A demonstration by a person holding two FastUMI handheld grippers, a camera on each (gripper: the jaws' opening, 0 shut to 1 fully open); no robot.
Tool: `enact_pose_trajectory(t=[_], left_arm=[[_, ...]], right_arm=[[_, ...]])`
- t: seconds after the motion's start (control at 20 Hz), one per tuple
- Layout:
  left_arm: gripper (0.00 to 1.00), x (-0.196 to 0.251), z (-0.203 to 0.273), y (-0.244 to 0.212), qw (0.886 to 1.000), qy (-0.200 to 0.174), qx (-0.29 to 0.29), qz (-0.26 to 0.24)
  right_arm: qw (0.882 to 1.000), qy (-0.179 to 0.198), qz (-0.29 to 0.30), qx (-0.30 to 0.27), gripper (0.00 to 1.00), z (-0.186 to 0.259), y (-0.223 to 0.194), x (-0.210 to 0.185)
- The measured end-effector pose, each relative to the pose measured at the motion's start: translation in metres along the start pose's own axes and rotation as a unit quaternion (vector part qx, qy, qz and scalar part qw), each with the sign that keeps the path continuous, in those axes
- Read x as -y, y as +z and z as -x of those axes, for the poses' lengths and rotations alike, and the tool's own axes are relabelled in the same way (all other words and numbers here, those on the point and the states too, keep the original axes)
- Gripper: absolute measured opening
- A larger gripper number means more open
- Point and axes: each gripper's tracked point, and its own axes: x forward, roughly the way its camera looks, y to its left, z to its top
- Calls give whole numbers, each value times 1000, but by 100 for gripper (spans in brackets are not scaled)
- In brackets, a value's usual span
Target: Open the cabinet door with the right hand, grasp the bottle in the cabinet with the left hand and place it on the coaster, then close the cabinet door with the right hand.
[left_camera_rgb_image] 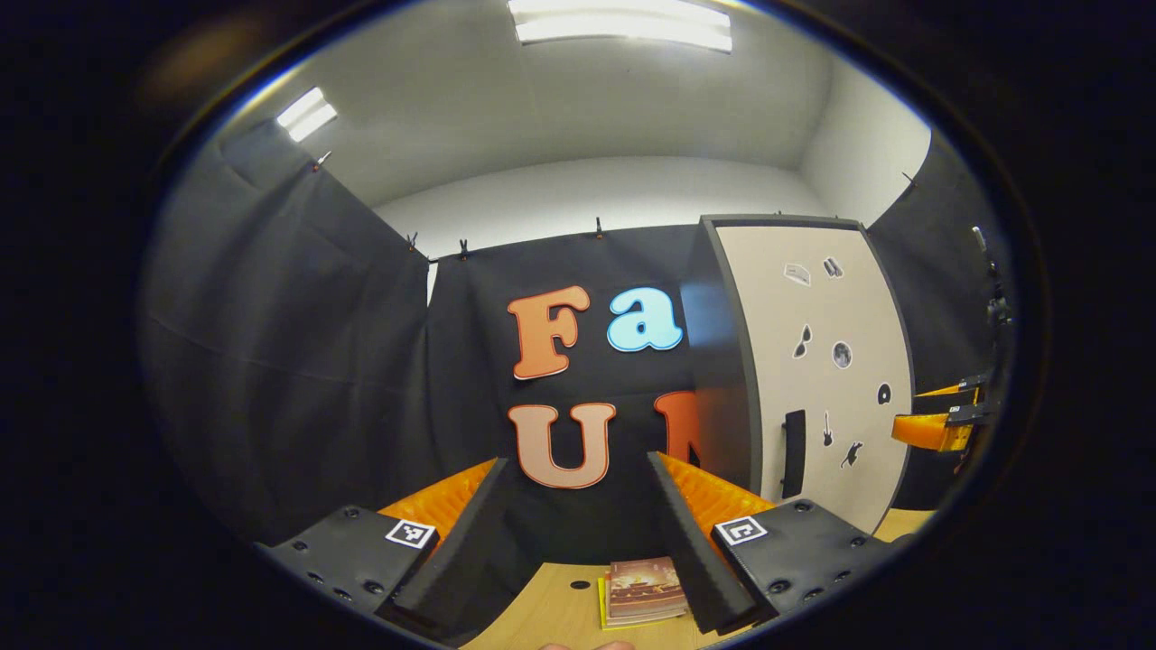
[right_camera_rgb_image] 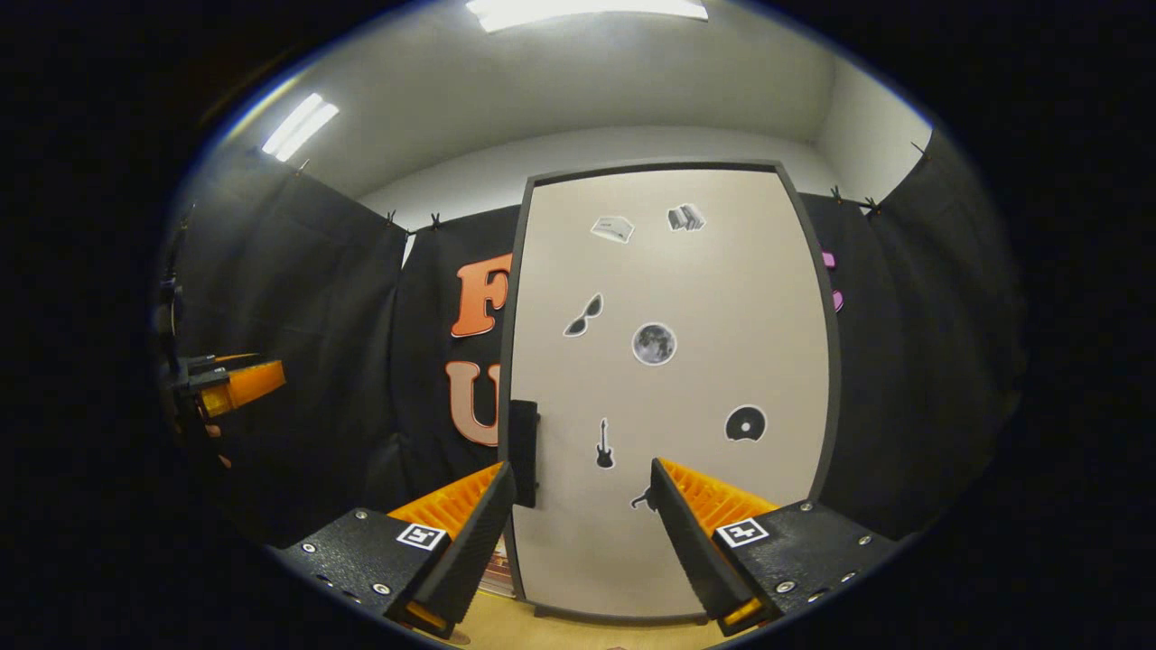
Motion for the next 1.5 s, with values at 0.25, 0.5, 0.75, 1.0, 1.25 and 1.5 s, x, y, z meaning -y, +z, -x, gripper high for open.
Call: enact_pose_trajectory(t=[0.25, 0.5, 0.75, 1.0, 1.25, 1.5], left_arm=[[98, -42, 2, -32, 1000, 25, -14, 3], [98, -74, 11, -49, 999, 46, -22, 5], [99, -106, 22, -71, 997, 70, -37, 12], [98, -127, 28, -90, 994, 90, -55, 18], [94, -117, 31, -94, 995, 79, -57, 35], [96, -102, 27, -94, 995, 68, -64, 39]], right_arm=[[998, 21, -15, -50, 93, -47, -35, -21], [995, 31, -38, -90, 95, -87, -59, -45], [995, 0, -20, -95, 84, -122, -63, -51], [993, -37, -20, -111, 73, -146, -78, -46], [991, -52, -33, -123, 57, -153, -87, -50], [990, -65, -23, -122, 33, -151, -88, -44]])
